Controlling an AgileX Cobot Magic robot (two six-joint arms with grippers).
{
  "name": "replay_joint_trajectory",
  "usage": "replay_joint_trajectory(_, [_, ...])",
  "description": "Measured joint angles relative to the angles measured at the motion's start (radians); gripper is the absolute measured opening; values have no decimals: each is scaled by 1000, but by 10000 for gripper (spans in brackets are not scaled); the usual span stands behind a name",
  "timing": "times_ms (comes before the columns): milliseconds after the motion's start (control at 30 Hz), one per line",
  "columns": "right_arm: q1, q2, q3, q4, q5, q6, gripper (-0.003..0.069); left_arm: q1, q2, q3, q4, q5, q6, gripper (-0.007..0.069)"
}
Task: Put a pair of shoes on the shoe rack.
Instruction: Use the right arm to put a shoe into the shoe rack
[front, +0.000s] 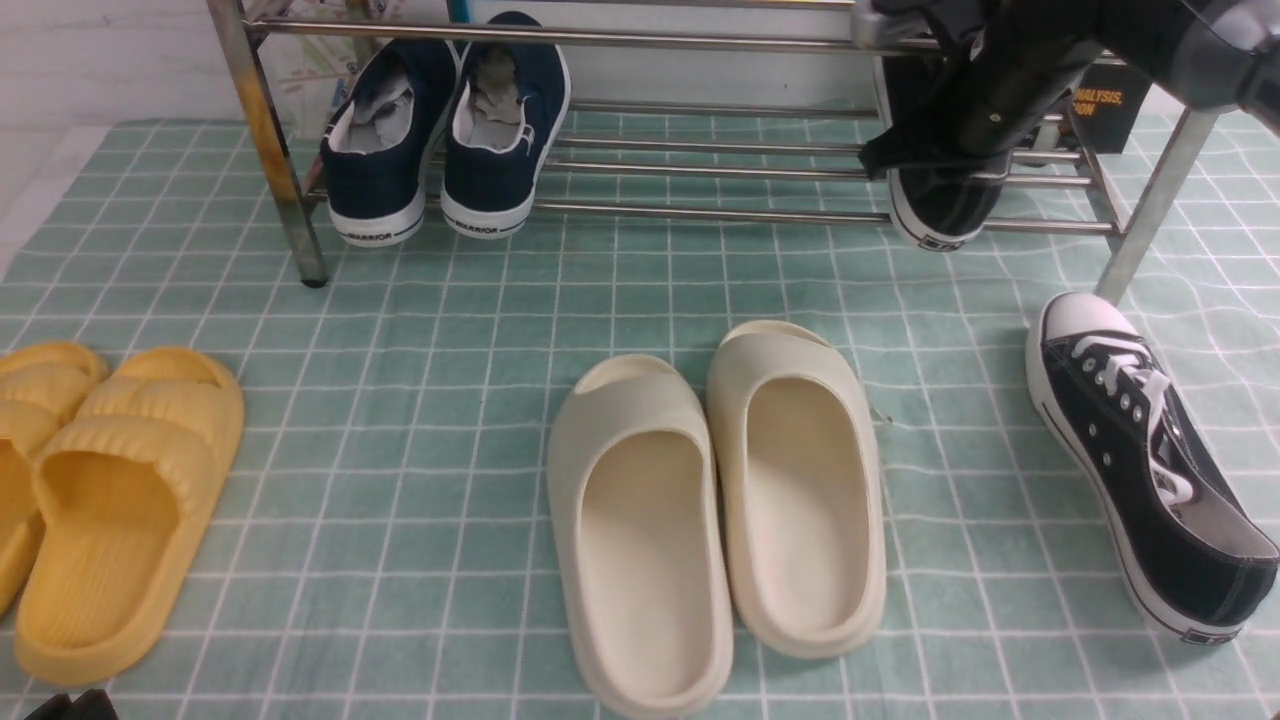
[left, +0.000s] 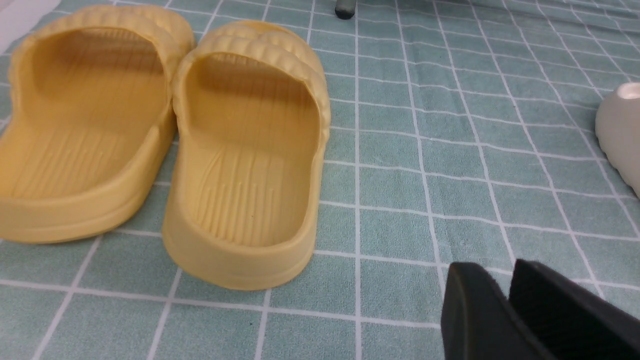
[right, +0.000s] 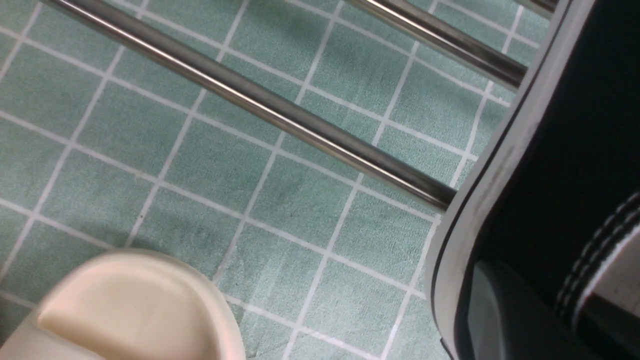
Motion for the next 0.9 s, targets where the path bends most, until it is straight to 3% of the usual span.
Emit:
replay_joint_trajectory(233, [0,1,0,-4,-21,4,62,0,0,0,0,0,0,131])
replay_joint_trajectory(433, [0,3,-6,-11,-56,5,230,0,0,0,0,0,0,131])
replay_joint_trajectory(467, [0,3,-6,-11,-54,6,230,0,0,0,0,0,0,131])
replay_joint_trajectory(533, [0,-10,-9,-16,-33,24,307,0,0,0,0,0,0,131])
replay_joint_trajectory(633, [0,-33,-9,-28,17,30,348,0,0,0,0,0,0,132])
replay_joint_trajectory(833, [0,-112,-10,-89,175,30,322,0,0,0,0,0,0,132])
replay_joint_trajectory(900, [-9,-136,-12,-136,243,36,257,0,0,0,0,0,0,132])
